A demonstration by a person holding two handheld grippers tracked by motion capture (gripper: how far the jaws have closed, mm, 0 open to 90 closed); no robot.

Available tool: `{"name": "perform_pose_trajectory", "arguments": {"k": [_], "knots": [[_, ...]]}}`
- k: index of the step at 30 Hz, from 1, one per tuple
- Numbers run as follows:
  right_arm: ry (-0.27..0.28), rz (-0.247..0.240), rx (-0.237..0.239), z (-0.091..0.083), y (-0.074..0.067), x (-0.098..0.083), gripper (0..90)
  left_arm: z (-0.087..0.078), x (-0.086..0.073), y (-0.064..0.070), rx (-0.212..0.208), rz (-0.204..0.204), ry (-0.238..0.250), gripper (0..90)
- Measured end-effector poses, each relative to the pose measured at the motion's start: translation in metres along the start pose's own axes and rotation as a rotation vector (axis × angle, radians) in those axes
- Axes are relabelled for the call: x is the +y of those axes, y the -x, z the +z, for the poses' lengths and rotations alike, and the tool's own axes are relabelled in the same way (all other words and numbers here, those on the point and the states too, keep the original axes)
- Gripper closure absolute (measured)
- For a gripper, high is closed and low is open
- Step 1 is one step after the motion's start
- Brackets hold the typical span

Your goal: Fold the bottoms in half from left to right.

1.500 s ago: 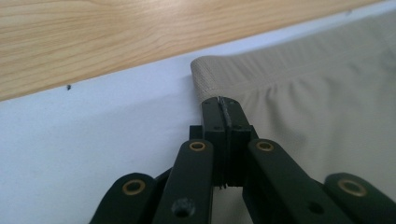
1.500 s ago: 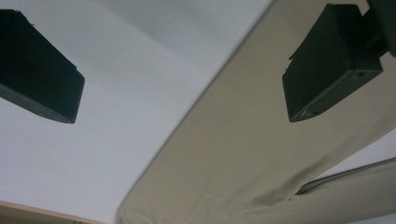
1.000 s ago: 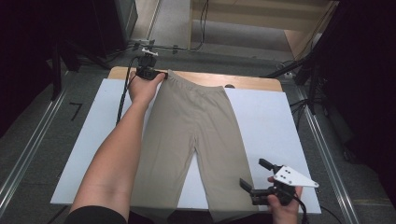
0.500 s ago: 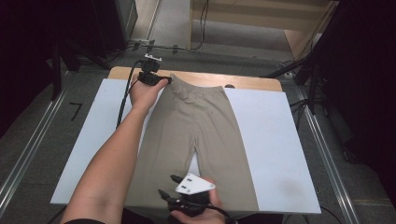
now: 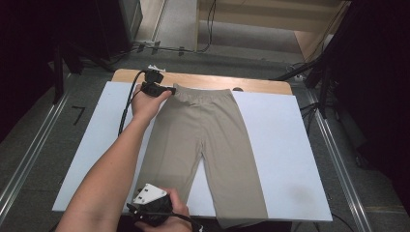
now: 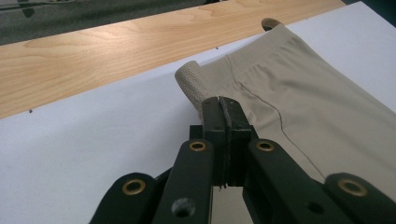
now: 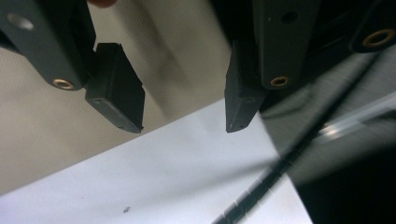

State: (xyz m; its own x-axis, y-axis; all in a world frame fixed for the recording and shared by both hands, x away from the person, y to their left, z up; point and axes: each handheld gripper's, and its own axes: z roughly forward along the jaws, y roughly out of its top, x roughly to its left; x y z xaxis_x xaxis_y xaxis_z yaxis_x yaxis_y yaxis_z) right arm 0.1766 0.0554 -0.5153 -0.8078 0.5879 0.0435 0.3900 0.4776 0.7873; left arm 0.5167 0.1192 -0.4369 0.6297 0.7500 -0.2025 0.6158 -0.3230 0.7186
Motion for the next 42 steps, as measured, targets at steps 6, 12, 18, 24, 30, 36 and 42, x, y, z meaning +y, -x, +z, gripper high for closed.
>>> {"name": "perform_pose_trajectory", "arguments": {"k": [6, 12, 18, 24, 30, 36, 42], "knots": [[-0.026, 0.017, -0.071, 0.001, -0.005, -0.005, 69.3, 0.0, -0.002, -0.004, -0.011, 0.02, -0.015, 90.0], [-0.027, 0.138, 0.051, -0.002, 0.014, -0.008, 88.4, -0.002, -0.002, -0.005, -0.007, 0.014, -0.011, 90.0], [0.004, 0.041, 0.067, -0.028, 0.015, -0.006, 88.6, -0.004, -0.002, -0.005, -0.007, 0.017, -0.001, 90.0], [-0.004, 0.003, -0.026, -0.069, 0.027, -0.024, 88.6, -0.01, -0.001, -0.007, 0.002, 0.009, 0.016, 90.0], [-0.06, 0.11, -0.068, -0.071, 0.049, -0.044, 87.7, -0.008, -0.005, -0.011, 0.0, -0.015, 0.016, 90.0], [-0.06, 0.143, -0.11, -0.056, 0.044, -0.042, 58.1, -0.005, -0.006, -0.007, -0.005, 0.003, 0.013, 90.0], [-0.08, 0.19, -0.228, -0.042, 0.039, -0.029, 26.9, -0.004, -0.007, -0.011, -0.01, -0.02, 0.022, 90.0]]}}
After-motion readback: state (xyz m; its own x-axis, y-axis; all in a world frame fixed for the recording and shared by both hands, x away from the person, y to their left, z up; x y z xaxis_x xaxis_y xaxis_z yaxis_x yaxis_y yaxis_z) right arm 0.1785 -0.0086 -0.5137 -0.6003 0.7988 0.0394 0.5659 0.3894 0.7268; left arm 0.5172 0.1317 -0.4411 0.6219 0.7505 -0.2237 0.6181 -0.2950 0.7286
